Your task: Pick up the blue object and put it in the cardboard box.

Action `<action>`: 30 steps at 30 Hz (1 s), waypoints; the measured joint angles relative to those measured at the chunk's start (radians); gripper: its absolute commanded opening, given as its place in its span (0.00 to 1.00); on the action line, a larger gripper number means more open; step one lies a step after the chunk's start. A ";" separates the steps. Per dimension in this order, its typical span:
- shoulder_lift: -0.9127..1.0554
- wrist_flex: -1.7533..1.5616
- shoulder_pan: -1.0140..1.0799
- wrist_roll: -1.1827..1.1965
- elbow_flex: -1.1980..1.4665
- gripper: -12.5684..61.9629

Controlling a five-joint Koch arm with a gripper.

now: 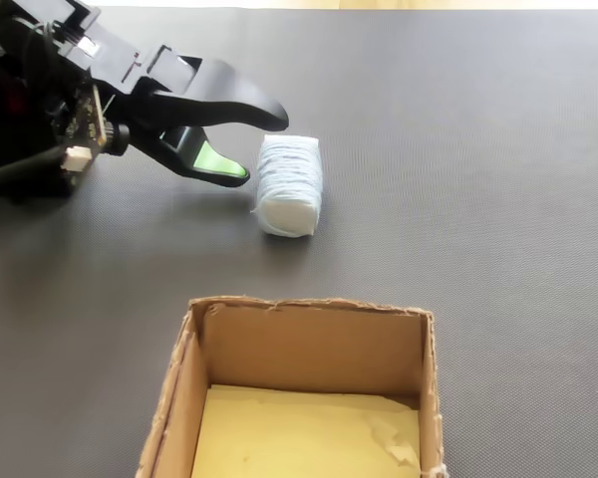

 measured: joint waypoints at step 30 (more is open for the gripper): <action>-0.273 0.673 -0.048 0.081 -0.543 0.62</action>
